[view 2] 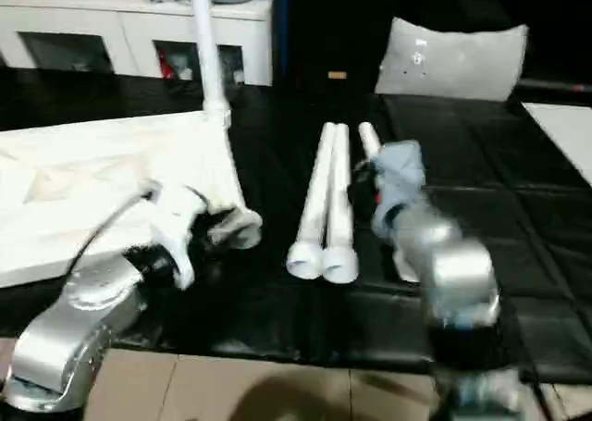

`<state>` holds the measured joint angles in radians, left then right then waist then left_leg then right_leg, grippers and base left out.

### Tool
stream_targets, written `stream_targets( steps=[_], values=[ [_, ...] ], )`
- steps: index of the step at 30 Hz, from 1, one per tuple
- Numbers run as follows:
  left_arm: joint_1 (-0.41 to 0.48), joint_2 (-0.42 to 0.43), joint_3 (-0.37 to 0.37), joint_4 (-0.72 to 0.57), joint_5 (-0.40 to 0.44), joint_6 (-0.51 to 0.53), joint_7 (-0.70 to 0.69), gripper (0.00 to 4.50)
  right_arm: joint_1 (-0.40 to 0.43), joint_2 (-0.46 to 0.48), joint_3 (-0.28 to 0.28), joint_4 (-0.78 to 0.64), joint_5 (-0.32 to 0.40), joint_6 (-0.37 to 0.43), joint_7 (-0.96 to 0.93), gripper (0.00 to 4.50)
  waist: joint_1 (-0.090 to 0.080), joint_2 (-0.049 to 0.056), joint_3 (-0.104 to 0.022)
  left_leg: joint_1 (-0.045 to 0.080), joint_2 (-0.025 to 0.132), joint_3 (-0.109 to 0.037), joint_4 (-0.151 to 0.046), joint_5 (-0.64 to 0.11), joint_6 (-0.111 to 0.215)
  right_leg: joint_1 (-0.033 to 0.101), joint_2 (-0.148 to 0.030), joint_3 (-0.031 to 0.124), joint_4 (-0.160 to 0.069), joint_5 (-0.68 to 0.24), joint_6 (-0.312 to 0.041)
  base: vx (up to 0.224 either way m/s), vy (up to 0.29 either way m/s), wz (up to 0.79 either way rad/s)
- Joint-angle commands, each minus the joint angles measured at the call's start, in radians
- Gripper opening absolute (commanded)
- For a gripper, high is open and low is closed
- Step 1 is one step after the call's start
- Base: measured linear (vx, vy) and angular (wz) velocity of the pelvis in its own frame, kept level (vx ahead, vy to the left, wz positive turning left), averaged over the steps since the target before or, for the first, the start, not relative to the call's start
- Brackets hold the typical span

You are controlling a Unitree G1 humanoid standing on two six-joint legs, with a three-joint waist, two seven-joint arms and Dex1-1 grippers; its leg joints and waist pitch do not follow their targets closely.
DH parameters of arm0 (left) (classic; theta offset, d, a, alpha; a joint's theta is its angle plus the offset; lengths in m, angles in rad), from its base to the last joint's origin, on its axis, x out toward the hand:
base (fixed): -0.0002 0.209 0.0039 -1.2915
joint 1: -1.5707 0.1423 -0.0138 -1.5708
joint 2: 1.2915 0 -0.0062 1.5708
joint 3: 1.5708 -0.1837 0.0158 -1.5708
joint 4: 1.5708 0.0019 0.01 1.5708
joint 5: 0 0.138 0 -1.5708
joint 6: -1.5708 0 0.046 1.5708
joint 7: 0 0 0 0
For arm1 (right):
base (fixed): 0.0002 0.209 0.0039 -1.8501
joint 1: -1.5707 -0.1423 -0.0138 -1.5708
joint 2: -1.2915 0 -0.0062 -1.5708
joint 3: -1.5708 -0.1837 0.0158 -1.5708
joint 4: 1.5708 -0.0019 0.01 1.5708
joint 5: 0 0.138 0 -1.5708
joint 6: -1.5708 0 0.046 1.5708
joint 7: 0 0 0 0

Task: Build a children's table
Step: Rotate table base, then pick table leg

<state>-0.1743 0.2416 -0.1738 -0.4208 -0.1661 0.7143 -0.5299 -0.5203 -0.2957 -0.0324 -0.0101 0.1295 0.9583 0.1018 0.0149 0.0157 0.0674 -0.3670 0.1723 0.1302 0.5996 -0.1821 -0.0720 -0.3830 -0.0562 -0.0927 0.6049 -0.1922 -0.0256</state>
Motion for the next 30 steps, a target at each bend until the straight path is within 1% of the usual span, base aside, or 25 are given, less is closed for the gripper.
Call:
stream_targets(
  steps=[1,2,3,4,5,6,7,8,9,10,11,12,13,14,16,17,20,23,27,28,29,30],
  values=[
    [-0.009,0.027,-0.027,-0.039,-0.020,0.029,-0.033,2.21,-0.034,-0.031,-0.005,0.091,-0.013,-0.008,0.021,4.50,-0.001,-0.006,-0.047,0.007,0.040,-0.006,-0.074,-0.293,-0.001,0.035,-0.075,0.058,-0.087,-0.331,-0.120,0.000,0.000,0.00],
    [-0.010,0.038,-0.034,-0.047,-0.025,0.036,-0.039,2.26,-0.049,-0.041,-0.007,0.128,-0.013,-0.014,0.032,4.50,0.000,-0.004,-0.051,0.005,0.042,-0.003,-0.072,-0.254,0.003,0.039,-0.077,0.060,-0.082,-0.283,-0.135,0.000,0.000,0.00],
    [-0.010,0.046,-0.039,-0.055,-0.031,0.046,-0.041,2.26,-0.062,-0.055,-0.002,0.160,-0.017,-0.018,0.042,4.50,0.000,-0.004,-0.051,0.005,0.042,-0.003,-0.072,-0.254,0.003,0.039,-0.077,0.060,-0.082,-0.283,-0.135,0.000,0.000,0.00],
    [-0.011,0.050,-0.041,-0.062,-0.036,0.056,-0.042,2.31,-0.070,-0.065,0.002,0.182,-0.022,-0.021,0.049,4.50,0.002,-0.006,-0.051,0.002,0.041,0.004,-0.068,-0.204,0.013,0.042,-0.077,0.062,-0.076,-0.219,-0.158,0.000,0.000,0.00],
    [-0.013,0.055,-0.045,-0.068,-0.040,0.062,-0.045,2.42,-0.081,-0.073,-0.002,0.207,-0.019,-0.014,0.060,4.50,0.003,-0.010,-0.051,-0.001,0.040,0.006,-0.067,-0.186,0.018,0.045,-0.076,0.062,-0.075,-0.206,-0.161,0.000,0.000,0.00],
    [-0.014,0.055,-0.045,-0.072,-0.041,0.065,-0.044,2.55,-0.088,-0.080,-0.002,0.226,-0.015,-0.005,0.072,4.50,0.005,-0.009,-0.054,-0.004,0.040,0.007,-0.065,-0.153,0.027,0.050,-0.078,0.062,-0.070,-0.180,-0.170,0.000,0.000,0.00],
    [-0.014,0.052,-0.044,-0.077,-0.042,0.070,-0.040,2.64,-0.091,-0.089,0.000,0.242,-0.013,0.004,0.084,4.50,0.006,-0.012,-0.052,-0.005,0.040,0.010,-0.064,-0.133,0.036,0.050,-0.078,0.063,-0.070,-0.164,-0.174,0.000,0.000,0.00],
    [-0.014,0.052,-0.044,-0.077,-0.042,0.070,-0.040,2.64,-0.091,-0.089,0.000,0.242,-0.013,0.004,0.084,4.50,0.007,-0.011,-0.055,-0.005,0.041,0.011,-0.062,-0.112,0.043,0.052,-0.078,0.064,-0.067,-0.140,-0.180,0.000,0.000,0.00],
    [-0.016,0.059,-0.050,-0.080,-0.042,0.073,-0.048,2.64,-0.101,-0.105,0.010,0.282,-0.017,0.019,0.099,4.50,0.007,-0.011,-0.055,-0.005,0.041,0.011,-0.062,-0.103,0.046,0.053,-0.077,0.063,-0.065,-0.130,-0.184,0.000,0.000,0.00],
    [-0.016,0.060,-0.051,-0.081,-0.042,0.073,-0.049,2.64,-0.102,-0.108,0.013,0.287,-0.018,0.022,0.100,4.50,0.007,-0.013,-0.052,-0.005,0.040,0.013,-0.062,-0.100,0.051,0.052,-0.076,0.063,-0.067,-0.131,-0.190,0.000,0.000,0.00],
    [-0.016,0.070,-0.064,-0.086,-0.041,0.076,-0.063,2.64,-0.119,-0.126,0.030,0.335,-0.030,0.056,0.105,4.50,0.007,-0.013,-0.052,-0.003,0.040,0.013,-0.061,-0.107,0.051,0.051,-0.076,0.062,-0.067,-0.148,-0.192,0.000,0.000,0.00],
    [-0.013,0.071,-0.068,-0.090,-0.043,0.077,-0.066,2.64,-0.122,-0.129,0.030,0.347,-0.023,0.063,0.120,4.50,0.006,-0.014,-0.049,-0.003,0.039,0.014,-0.062,-0.116,0.050,0.049,-0.074,0.061,-0.069,-0.165,-0.192,0.000,0.000,0.00],
    [-0.012,0.072,-0.070,-0.093,-0.044,0.077,-0.068,2.64,-0.122,-0.130,0.028,0.353,-0.016,0.066,0.131,4.50,0.007,-0.014,-0.046,-0.001,0.040,0.016,-0.062,-0.143,0.047,0.047,-0.076,0.062,-0.075,-0.206,-0.185,0.000,0.000,0.00],
    [-0.012,0.075,-0.074,-0.097,-0.050,0.081,-0.067,2.64,-0.126,-0.130,0.020,0.366,-0.004,0.063,0.147,4.50,0.007,-0.014,-0.045,-0.001,0.041,0.016,-0.062,-0.155,0.045,0.047,-0.076,0.063,-0.076,-0.227,-0.180,0.000,0.000,0.00],
    [-0.013,0.083,-0.081,-0.105,-0.063,0.091,-0.063,2.64,-0.138,-0.130,0.010,0.396,0.009,0.058,0.172,4.50,0.006,-0.014,-0.042,0.001,0.042,0.015,-0.064,-0.185,0.036,0.044,-0.077,0.061,-0.082,-0.287,-0.165,0.000,0.000,0.00],
    [-0.013,0.087,-0.085,-0.109,-0.064,0.095,-0.063,2.64,-0.140,-0.135,0.016,0.407,0.011,0.073,0.186,4.50,0.004,-0.016,-0.041,0.001,0.041,0.015,-0.064,-0.196,0.034,0.042,-0.076,0.061,-0.083,-0.303,-0.160,0.000,0.000,0.00],
    [-0.012,0.090,-0.093,-0.114,-0.061,0.101,-0.062,2.64,-0.131,-0.141,0.021,0.420,0.017,0.094,0.205,4.50,0.005,-0.016,-0.040,0.001,0.042,0.015,-0.064,-0.193,0.035,0.041,-0.076,0.062,-0.084,-0.310,-0.154,0.000,0.000,0.00],
    [-0.010,0.091,-0.096,-0.120,-0.064,0.107,-0.065,2.64,-0.129,-0.141,0.018,0.431,0.026,0.115,0.213,4.50,0.005,-0.016,-0.041,0.001,0.044,0.015,-0.065,-0.179,0.033,0.040,-0.075,0.061,-0.083,-0.292,-0.159,0.000,0.000,0.00],
    [-0.013,0.108,-0.108,-0.134,-0.087,0.118,-0.081,2.64,-0.122,-0.137,0.008,0.435,0.036,0.142,0.232,4.50,0.007,-0.016,-0.040,0.002,0.044,0.015,-0.066,-0.183,0.030,0.039,-0.075,0.062,-0.082,-0.285,-0.167,0.000,0.000,0.00],
    [-0.014,0.117,-0.117,-0.142,-0.098,0.122,-0.092,2.68,-0.119,-0.133,0.000,0.440,0.039,0.141,0.233,4.22,0.006,-0.020,-0.040,0.002,0.045,0.015,-0.067,-0.187,0.030,0.039,-0.075,0.062,-0.083,-0.292,-0.167,0.000,0.000,0.00],
    [-0.014,0.117,-0.117,-0.142,-0.098,0.122,-0.092,2.68,-0.119,-0.133,0.000,0.440,0.039,0.141,0.233,4.15,0.007,-0.017,-0.038,0.003,0.045,0.015,-0.067,-0.197,0.026,0.038,-0.076,0.062,-0.083,-0.308,-0.164,0.000,0.000,0.00],
    [-0.015,0.120,-0.121,-0.145,-0.102,0.123,-0.098,2.68,-0.118,-0.131,-0.003,0.442,0.041,0.142,0.235,4.15,0.007,-0.018,-0.037,0.003,0.045,0.016,-0.067,-0.200,0.024,0.038,-0.076,0.062,-0.085,-0.314,-0.163,0.000,0.000,0.00]
  ],
)
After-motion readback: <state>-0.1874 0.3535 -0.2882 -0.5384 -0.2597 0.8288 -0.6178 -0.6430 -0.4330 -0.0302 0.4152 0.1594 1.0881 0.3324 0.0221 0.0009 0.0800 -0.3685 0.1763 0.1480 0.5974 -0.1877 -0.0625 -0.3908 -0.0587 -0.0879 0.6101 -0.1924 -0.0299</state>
